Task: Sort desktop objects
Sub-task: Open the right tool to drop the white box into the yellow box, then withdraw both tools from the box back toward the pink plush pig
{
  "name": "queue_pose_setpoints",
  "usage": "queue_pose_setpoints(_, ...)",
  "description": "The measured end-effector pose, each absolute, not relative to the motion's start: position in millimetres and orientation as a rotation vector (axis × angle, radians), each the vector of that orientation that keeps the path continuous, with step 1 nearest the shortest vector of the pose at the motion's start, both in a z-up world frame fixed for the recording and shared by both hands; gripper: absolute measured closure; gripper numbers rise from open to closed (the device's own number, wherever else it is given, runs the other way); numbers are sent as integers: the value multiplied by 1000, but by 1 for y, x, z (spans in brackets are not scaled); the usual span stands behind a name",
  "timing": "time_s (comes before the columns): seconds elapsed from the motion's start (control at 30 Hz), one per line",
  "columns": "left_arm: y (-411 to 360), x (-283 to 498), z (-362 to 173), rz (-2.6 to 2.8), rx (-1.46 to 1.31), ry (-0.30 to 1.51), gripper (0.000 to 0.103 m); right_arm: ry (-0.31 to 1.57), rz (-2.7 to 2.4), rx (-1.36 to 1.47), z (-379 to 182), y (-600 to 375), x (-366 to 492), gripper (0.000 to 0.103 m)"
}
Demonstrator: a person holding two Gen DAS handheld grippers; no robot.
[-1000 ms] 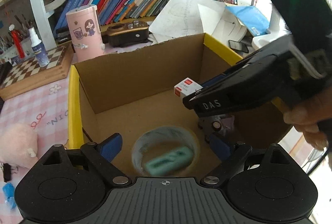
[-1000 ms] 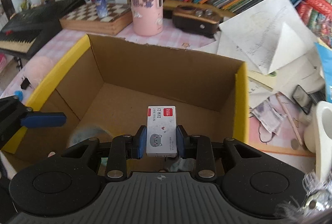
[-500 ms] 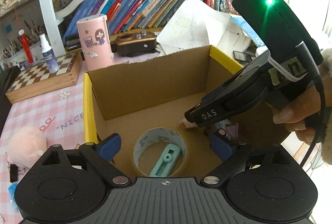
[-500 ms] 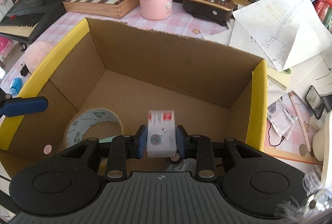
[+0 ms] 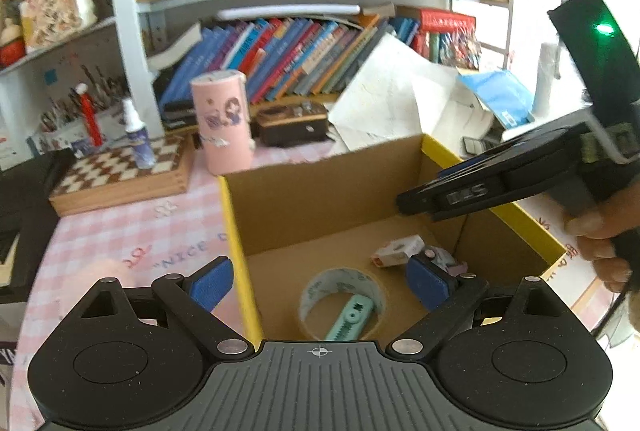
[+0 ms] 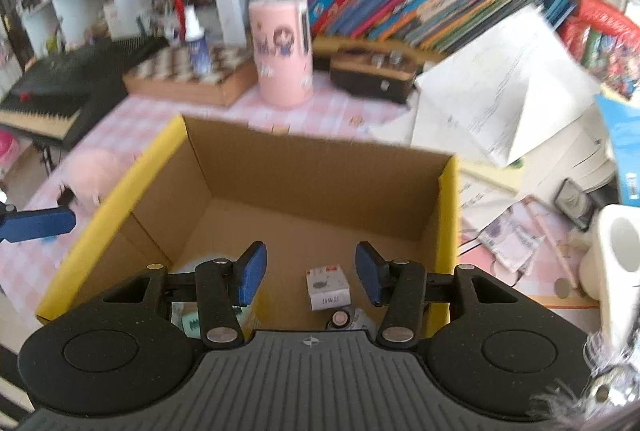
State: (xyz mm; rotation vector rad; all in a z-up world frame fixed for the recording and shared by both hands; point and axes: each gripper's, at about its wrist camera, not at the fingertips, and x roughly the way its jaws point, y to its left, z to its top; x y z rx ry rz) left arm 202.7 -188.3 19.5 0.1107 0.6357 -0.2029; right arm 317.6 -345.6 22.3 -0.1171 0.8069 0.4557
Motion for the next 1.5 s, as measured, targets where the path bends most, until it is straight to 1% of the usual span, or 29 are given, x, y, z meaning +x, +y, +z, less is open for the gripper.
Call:
queue_pose_setpoints(0.13,-177,191,29,-178,89,609,7,710,412,-99,42,-354,296,54)
queue_pose_setpoints(0.27,-166,178,35,-160,66,586,7,624,364,-78,55,-361,269,51)
queue_pose_setpoints(0.5,-147,158,37,-142,36,579,6,555,266,-56,57,-368,225,45)
queue_pose_setpoints(0.93,-118,122,17,-162,12,596,6,615,136,3,30,-355,161,45)
queue_pose_setpoints(1.2,-99,98,8,-195,0,629,6,685,92,7,7,-335,120,45)
queue_pose_setpoints(1.5,-73,68,4,-217,1,644,6,715,88,12,1,-302,80,45)
